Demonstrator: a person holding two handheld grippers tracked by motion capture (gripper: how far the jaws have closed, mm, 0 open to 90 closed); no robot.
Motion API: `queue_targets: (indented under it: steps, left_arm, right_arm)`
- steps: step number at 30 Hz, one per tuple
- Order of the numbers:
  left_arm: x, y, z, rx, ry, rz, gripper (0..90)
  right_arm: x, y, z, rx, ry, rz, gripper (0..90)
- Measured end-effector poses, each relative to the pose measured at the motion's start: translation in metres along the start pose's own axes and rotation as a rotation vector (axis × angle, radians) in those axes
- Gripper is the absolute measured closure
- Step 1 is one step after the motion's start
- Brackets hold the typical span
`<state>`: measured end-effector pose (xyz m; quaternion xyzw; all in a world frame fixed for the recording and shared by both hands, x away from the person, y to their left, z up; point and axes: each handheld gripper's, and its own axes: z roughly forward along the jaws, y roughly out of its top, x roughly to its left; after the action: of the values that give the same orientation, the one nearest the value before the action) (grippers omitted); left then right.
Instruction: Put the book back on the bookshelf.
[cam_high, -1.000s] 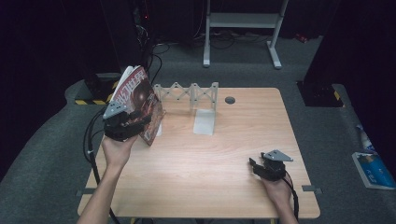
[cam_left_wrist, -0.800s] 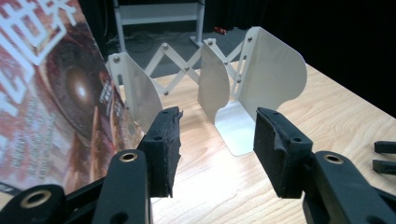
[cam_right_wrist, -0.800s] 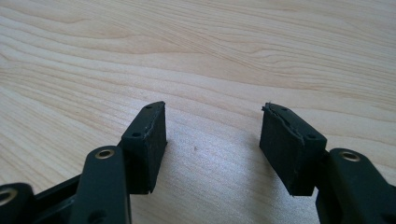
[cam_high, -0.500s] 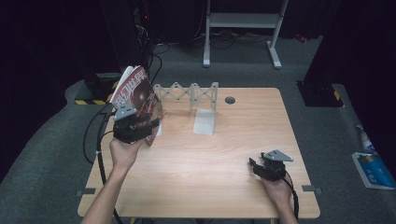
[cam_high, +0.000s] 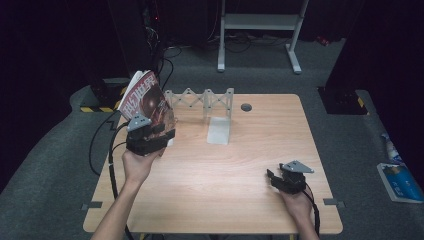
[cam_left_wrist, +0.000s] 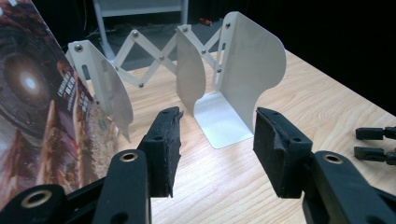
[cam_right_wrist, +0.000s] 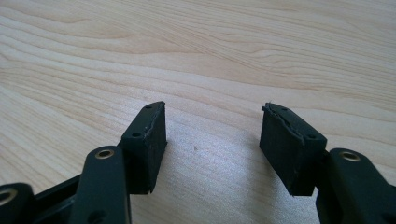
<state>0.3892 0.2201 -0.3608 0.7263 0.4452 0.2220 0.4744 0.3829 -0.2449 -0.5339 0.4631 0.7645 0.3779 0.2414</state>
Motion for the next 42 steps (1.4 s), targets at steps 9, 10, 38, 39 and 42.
queue_targets:
  steps: [9,10,38,39,42]
  left_arm:
    - [-0.003,-0.005,0.002,-0.004,-0.019,-0.015,50.8]
    - [-0.004,-0.006,0.003,-0.002,-0.021,-0.014,50.6]
    - [-0.014,-0.025,0.016,0.035,-0.044,-0.040,47.7]
    - [-0.014,-0.026,0.017,0.036,-0.045,-0.041,47.5]
    - [-0.015,-0.027,0.018,0.040,-0.047,-0.040,47.2]
  right_arm:
    - [0.000,0.000,0.000,0.000,0.000,0.002,40.9]
    - [0.000,0.000,0.000,0.000,0.000,0.001,40.9]
    - [0.000,0.000,0.000,-0.001,0.001,-0.004,40.8]
    - [0.000,0.000,0.000,-0.001,0.001,-0.004,40.8]
    - [0.000,0.000,0.000,-0.001,0.001,-0.004,40.8]
